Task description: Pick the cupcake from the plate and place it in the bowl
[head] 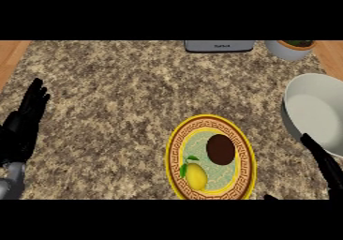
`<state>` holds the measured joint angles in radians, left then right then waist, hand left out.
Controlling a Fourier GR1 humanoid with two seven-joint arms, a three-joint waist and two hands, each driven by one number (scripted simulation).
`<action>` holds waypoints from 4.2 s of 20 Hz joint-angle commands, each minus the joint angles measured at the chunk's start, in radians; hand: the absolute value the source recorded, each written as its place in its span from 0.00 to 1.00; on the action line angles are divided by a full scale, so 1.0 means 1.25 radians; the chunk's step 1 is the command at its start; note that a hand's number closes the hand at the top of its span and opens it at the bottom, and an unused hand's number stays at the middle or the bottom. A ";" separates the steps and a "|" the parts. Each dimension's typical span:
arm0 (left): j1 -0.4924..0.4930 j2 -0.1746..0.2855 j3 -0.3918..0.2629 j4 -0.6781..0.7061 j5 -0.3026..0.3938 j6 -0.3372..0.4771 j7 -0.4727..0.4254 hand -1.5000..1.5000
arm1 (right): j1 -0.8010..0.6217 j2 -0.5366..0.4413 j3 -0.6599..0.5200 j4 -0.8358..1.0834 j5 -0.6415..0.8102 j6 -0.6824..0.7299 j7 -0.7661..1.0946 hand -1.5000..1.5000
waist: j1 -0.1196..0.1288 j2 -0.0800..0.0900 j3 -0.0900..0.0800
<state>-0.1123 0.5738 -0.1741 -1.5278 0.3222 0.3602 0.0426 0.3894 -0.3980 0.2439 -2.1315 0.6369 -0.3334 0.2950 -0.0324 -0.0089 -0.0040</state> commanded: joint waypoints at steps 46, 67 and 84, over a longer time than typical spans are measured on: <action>-0.024 -0.123 0.100 0.044 -0.125 -0.116 0.003 0.50 | -0.565 0.133 0.103 0.358 0.069 0.704 0.533 0.00 | 0.027 0.007 0.003; -0.029 -0.168 0.202 -0.035 -0.194 -0.194 0.101 0.50 | -0.452 0.239 0.095 0.502 0.221 0.605 0.418 0.00 | 0.027 0.007 0.003; -0.046 -0.214 0.218 -0.011 -0.234 -0.214 0.090 0.50 | -0.617 0.279 0.000 0.827 0.242 0.466 0.201 1.00 | 0.030 0.008 0.003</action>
<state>-0.1468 0.3086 0.0873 -1.5478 0.0379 0.0995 0.1360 -0.3267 -0.0669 0.2685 -1.2315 0.9170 0.3125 0.6055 0.0001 -0.0111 -0.0097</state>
